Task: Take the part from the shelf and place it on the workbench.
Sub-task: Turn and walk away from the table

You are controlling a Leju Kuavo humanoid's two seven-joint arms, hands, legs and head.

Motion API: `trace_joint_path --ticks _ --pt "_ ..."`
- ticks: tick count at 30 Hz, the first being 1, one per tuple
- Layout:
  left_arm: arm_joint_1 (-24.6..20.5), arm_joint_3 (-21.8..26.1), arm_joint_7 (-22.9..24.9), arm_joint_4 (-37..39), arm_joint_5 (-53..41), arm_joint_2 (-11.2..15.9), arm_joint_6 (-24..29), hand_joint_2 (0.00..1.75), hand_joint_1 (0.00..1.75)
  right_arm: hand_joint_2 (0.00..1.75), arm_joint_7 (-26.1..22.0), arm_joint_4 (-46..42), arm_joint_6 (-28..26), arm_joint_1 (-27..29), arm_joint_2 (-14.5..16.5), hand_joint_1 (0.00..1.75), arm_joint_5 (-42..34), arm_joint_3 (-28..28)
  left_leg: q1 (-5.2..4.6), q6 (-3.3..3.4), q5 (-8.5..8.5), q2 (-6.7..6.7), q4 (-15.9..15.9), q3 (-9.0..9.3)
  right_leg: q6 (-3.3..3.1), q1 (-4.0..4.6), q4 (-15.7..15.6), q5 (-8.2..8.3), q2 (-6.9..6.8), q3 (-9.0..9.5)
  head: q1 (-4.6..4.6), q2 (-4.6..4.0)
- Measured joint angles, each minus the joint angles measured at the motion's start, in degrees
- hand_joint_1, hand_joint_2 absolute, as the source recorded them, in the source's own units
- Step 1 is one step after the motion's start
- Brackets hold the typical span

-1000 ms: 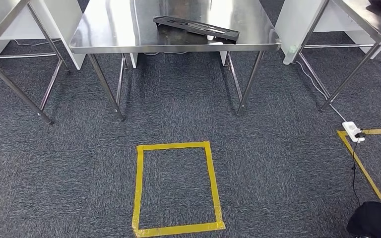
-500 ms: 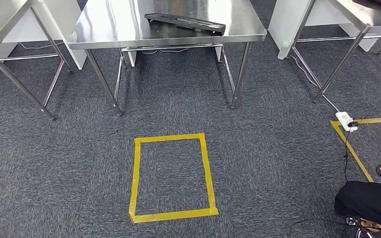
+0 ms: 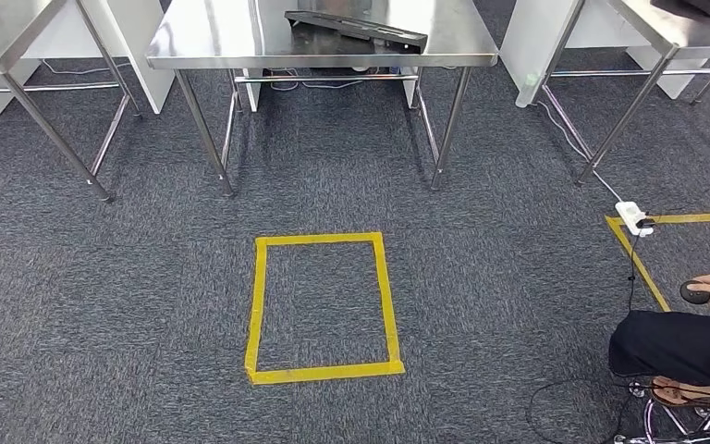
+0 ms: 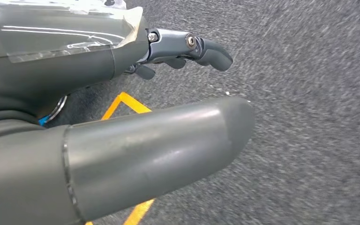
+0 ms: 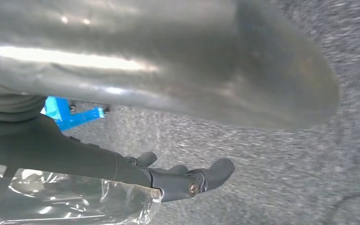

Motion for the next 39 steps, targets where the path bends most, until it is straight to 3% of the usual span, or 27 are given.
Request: trace_joint_path --ticks 1,2,3,4,5,6,7,9,10,13,14,15,16,17,19,21,23,26,30,39 --pt "0.0 -0.02 -0.01 0.02 0.0 -0.03 0.0 0.0 0.0 0.0 -0.02 0.0 0.0 0.02 -0.05 0.0 0.0 -0.05 0.05 -0.2 0.7 0.09 0.1 -0.95 0.97 -0.19 0.74 1.42 0.0 0.72 0.01 0.0" --pt "0.0 -0.04 -0.01 0.04 0.0 -0.07 0.0 0.0 0.0 0.0 -0.02 0.0 0.0 0.04 -0.11 0.0 0.0 -0.11 0.13 -0.46 1.31 0.16 0.28 -1.87 1.86 -0.44 -0.62 3.14 0.0 2.49 0.0 0.0" --pt "0.0 -0.07 -0.02 0.06 0.0 -0.08 0.0 0.0 0.0 0.0 -0.02 0.0 0.0 0.04 -0.15 0.0 0.0 -0.17 0.16 -0.8 1.85 0.17 0.59 -2.61 2.42 -0.72 -3.94 4.19 0.0 5.33 0.02 0.0" --pt "-0.01 -0.09 -0.02 0.08 0.0 -0.07 0.0 0.0 0.0 0.0 -0.02 -0.01 0.01 0.0 -0.15 0.0 0.01 -0.23 0.13 -1.15 2.26 0.14 1.04 -3.27 2.54 -0.79 -8.55 4.08 0.05 8.81 0.09 0.0" --pt "-0.01 -0.1 -0.04 0.09 0.0 -0.03 0.0 0.0 0.0 0.0 -0.03 -0.01 0.01 -0.07 -0.15 0.0 0.01 -0.29 0.02 -1.54 2.63 0.13 1.49 -3.73 2.14 -0.74 -12.82 3.17 0.11 11.58 0.14 0.0" --pt "-0.01 -0.12 -0.05 0.09 0.0 0.01 0.0 0.0 0.0 0.0 -0.05 -0.02 0.01 -0.12 -0.14 0.0 0.02 -0.34 -0.11 -1.88 2.99 0.11 1.82 -3.95 1.54 -0.62 -15.92 2.08 0.16 13.4 0.18 0.0" --pt "0.0 -0.14 -0.08 0.1 0.0 0.06 0.0 0.0 0.0 0.0 -0.1 -0.02 0.01 -0.14 -0.11 0.0 0.02 -0.39 -0.14 -2.15 3.33 0.11 1.98 -4.14 0.9 -0.41 -17.46 1.35 0.21 14.1 0.21 0.0" --pt "0.05 -0.16 -0.2 0.1 0.0 0.18 -0.01 0.0 0.0 0.0 -0.26 -0.02 0.02 -0.04 -0.09 0.0 -0.02 -0.5 0.19 -2.7 3.34 0.03 2.28 -4.39 -0.34 -0.58 -17.58 1.56 0.13 13.64 0.16 0.0" --pt "0.09 -0.18 -0.28 0.11 0.0 0.23 -0.02 0.0 0.0 0.0 -0.42 -0.02 0.02 0.0 -0.1 0.0 -0.05 -0.54 0.42 -2.93 2.15 -0.04 3.31 -4.82 -0.98 -0.65 -17.54 1.91 0.04 13.4 0.15 0.0" --pt "0.17 -0.27 -0.76 0.16 -0.02 0.37 -0.17 0.0 0.0 0.0 -1.12 -0.02 0.04 0.02 -0.09 0.0 -0.18 -0.67 0.63 -3.44 -4.95 -0.25 12.29 -7.88 -2.47 -0.45 -17.48 3.03 -0.16 12.15 0.08 0.0" --pt "0.19 -0.31 -1.03 0.17 -0.05 0.45 -0.28 0.0 0.0 0.0 -1.39 -0.02 0.05 0.05 -0.06 0.0 -0.33 -0.76 0.63 -3.5 -6.55 -0.27 15.65 -8.81 -2.63 -0.29 -17.42 3.33 -0.18 11.71 0.08 0.0" --pt "0.22 -0.36 -1.34 0.17 -0.1 0.55 -0.41 0.0 0.0 0.0 -1.67 -0.02 0.06 0.11 -0.03 0.0 -0.54 -0.86 0.63 -3.48 -7.07 -0.28 17.65 -9.02 -2.66 -0.16 -17.34 3.57 -0.19 11.33 0.08 0.0" --pt "0.25 -0.39 -1.63 0.17 -0.17 0.63 -0.54 0.0 0.0 0.0 -1.92 -0.02 0.07 0.17 -0.02 0.0 -0.78 -0.97 0.63 -3.34 -6.51 -0.28 17.53 -8.18 -2.62 -0.05 -17.26 3.74 -0.19 11.04 0.08 0.0" --pt "0.28 -0.43 -1.9 0.17 -0.3 0.7 -0.67 0.0 0.0 0.0 -2.16 -0.02 0.07 0.21 0.0 0.0 -0.99 -1.09 0.62 -3.1 -5.16 -0.29 15.19 -6.22 -2.57 0.03 -17.18 3.85 -0.19 10.86 0.07 0.0" --pt "0.25 -0.55 -2.36 0.17 -0.6 0.88 -0.85 0.0 0.0 0.0 -2.58 -0.02 0.07 0.19 0.1 0.0 -1.28 -1.39 0.53 -2.42 -2.7 -0.39 7.46 -0.87 -2.41 0.24 -17.04 3.96 -0.18 10.8 0.07 0.0" --pt "0.21 -0.74 -2.71 0.17 -0.94 1.1 -0.95 0.0 0.0 0.0 -3.01 -0.02 0.07 0.04 0.25 0.0 -1.57 -1.82 0.2 -1.87 -2.15 -0.52 2.73 1.98 -2.09 0.42 -16.95 4.12 -0.2 10.78 0.11 0.0" --pt "0.2 -0.95 -2.91 0.17 -1.14 1.26 -1.0 0.0 0.0 0.0 -3.36 -0.02 0.07 -0.13 0.32 0.0 -1.86 -2.24 -0.17 -1.68 -2.09 -0.55 1.68 2.07 -1.62 0.6 -17.13 4.35 -0.21 10.55 0.14 0.0" --pt "0.2 -1.1 -3.03 0.2 -1.29 1.34 -1.02 0.0 0.0 0.0 -3.75 -0.02 0.05 -0.2 0.32 0.0 -2.1 -2.79 -0.54 -1.8 -1.61 -0.57 0.94 1.91 -1.41 0.82 -17.35 4.56 -0.2 10.13 0.15 0.0" --pt "0.2 -1.15 -3.06 0.21 -1.42 1.42 -1.01 0.0 0.0 0.0 -4.22 -0.02 0.03 -0.24 0.34 0.0 -2.14 -3.46 -1.18 -1.29 -1.33 -0.55 0.95 1.65 -0.76 0.34 -17.58 5.03 -0.19 9.97 0.14 0.0" --pt "0.2 -1.14 -3.06 0.23 -1.16 1.43 -0.67 0.0 0.0 0.0 -4.34 -0.02 0.05 -0.29 0.38 0.0 -1.53 -3.85 -1.46 -0.64 -0.92 -0.56 0.99 1.23 0.06 0.06 -17.8 5.58 -0.19 9.65 0.15 0.0"
